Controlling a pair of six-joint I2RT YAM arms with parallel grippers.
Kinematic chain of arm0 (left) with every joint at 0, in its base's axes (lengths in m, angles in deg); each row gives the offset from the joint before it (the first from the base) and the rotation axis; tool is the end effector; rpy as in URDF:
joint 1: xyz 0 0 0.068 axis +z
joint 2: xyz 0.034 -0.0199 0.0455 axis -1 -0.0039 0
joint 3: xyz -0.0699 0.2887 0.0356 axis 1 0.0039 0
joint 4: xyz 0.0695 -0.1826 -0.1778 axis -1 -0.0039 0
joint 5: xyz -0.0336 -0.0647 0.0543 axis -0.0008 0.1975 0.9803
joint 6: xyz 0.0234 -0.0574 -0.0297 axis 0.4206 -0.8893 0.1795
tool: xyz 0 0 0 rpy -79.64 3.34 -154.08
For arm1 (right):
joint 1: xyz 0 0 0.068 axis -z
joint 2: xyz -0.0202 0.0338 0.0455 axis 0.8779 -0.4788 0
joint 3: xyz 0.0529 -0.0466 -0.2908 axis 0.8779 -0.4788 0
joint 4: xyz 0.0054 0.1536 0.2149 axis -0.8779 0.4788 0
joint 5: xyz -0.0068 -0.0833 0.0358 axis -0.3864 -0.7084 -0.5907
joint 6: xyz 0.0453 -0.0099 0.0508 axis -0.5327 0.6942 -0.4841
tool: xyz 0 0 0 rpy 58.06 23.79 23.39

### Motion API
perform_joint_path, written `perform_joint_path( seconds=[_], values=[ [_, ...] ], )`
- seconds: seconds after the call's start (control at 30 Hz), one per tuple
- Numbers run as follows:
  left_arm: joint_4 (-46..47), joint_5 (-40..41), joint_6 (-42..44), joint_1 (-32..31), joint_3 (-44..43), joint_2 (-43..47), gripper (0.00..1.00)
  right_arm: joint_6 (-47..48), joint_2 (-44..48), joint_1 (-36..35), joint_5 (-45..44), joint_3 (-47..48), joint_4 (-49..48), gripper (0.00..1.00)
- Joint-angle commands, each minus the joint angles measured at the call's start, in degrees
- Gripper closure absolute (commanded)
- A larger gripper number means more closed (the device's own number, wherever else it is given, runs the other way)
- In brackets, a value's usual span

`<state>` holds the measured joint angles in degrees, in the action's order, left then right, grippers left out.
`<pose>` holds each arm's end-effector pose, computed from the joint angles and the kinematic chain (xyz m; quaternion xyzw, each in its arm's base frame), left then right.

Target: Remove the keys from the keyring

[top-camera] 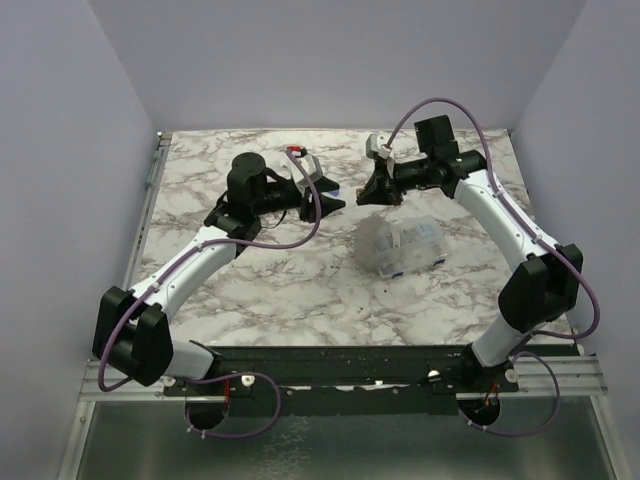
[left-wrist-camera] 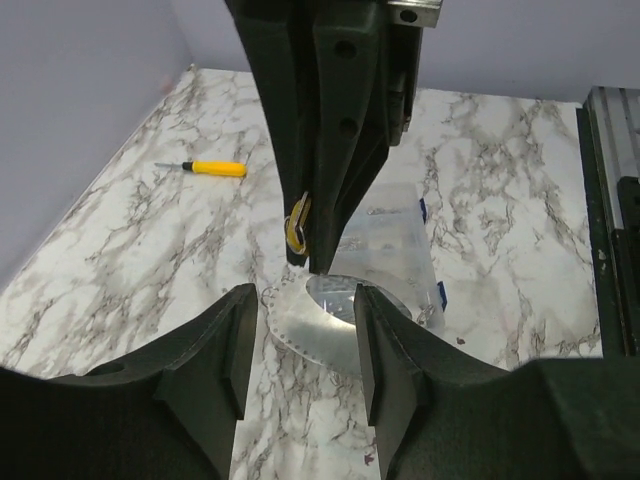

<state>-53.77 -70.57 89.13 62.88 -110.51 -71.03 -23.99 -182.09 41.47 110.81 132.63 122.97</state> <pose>0.2732 -0.1832 0.3717 0.4532 0.5587 -0.3864 0.5771 0.3324 0.1705 0.3638 -0.5927 0.5846 0.3626 0.4188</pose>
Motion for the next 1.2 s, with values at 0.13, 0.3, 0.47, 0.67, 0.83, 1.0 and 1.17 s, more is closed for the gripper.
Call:
perform_joint_path(
  seconds=[0.13,0.3,0.47,0.67,0.83,1.0,1.17],
  values=[
    [-5.25,-1.34,7.59,-3.32,-4.80,-3.18,0.55,6.18,1.51,-3.11,0.25,0.76,1.77,0.99],
    [-5.65,0.38,8.08,-4.62,-5.63,-4.66,0.57,7.54,1.73,-3.78,-0.68,1.01,2.64,0.99],
    [-6.13,1.26,8.04,-4.92,-6.18,-5.71,0.71,9.11,1.87,-3.90,-1.03,1.38,3.75,0.99],
    [-6.19,0.82,7.51,-4.92,-5.98,-5.24,0.96,11.85,1.95,-3.98,-1.77,1.22,5.60,0.99],
    [-6.09,2.42,5.81,-4.46,-5.40,-4.23,1.00,11.99,1.86,-3.98,-2.88,1.04,6.41,0.87],
    [-6.32,3.82,1.86,-1.04,-4.57,-2.70,1.00,7.12,1.48,-3.62,-9.49,0.03,5.14,0.51],
    [-10.62,4.74,0.72,3.60,-3.90,-1.54,1.00,0.95,0.41,-0.56,-13.12,-0.47,4.28,0.38]
  ],
)
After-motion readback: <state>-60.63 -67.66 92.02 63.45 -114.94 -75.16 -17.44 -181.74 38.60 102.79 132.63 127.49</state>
